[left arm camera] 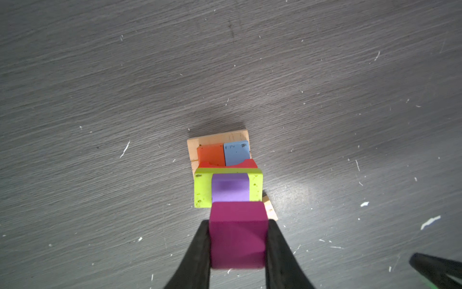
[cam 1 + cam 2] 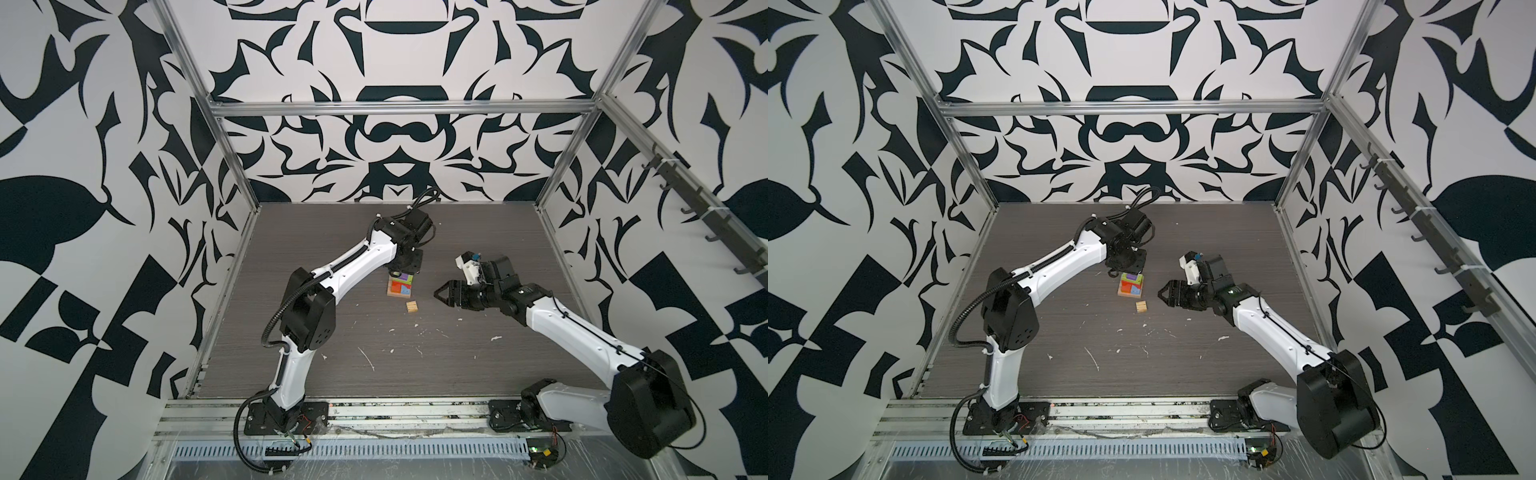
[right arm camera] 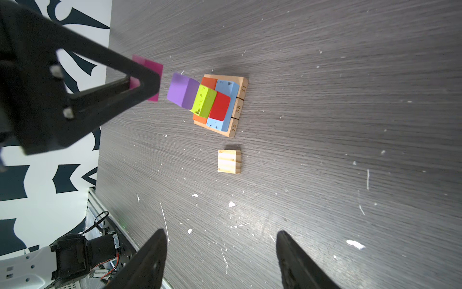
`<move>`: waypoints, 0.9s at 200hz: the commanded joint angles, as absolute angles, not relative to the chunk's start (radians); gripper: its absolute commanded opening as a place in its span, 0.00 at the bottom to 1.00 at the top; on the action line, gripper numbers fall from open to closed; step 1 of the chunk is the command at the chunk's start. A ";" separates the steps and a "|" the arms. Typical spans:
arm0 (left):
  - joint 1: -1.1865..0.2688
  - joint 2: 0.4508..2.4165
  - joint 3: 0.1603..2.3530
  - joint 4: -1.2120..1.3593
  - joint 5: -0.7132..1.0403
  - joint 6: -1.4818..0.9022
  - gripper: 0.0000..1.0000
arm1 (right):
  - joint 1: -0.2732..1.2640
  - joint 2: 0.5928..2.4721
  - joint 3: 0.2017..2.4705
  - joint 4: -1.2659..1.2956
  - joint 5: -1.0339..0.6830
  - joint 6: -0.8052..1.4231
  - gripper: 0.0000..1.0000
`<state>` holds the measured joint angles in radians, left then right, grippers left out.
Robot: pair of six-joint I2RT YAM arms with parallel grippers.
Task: Build the wood block tower
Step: 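Lower the magenta cube onto the purple cube and open the left gripper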
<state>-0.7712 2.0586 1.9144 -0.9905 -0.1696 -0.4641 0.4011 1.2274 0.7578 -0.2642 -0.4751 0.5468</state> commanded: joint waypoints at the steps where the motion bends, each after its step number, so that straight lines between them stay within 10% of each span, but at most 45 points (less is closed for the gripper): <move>1: -0.766 2.083 1.944 -1.055 -0.173 -0.508 0.26 | 0.406 1.219 0.765 -0.247 -0.466 0.545 0.73; 180: -0.759 2.097 1.922 -1.028 -0.153 -0.433 0.26 | 0.411 1.227 0.761 -0.241 -0.472 0.541 0.74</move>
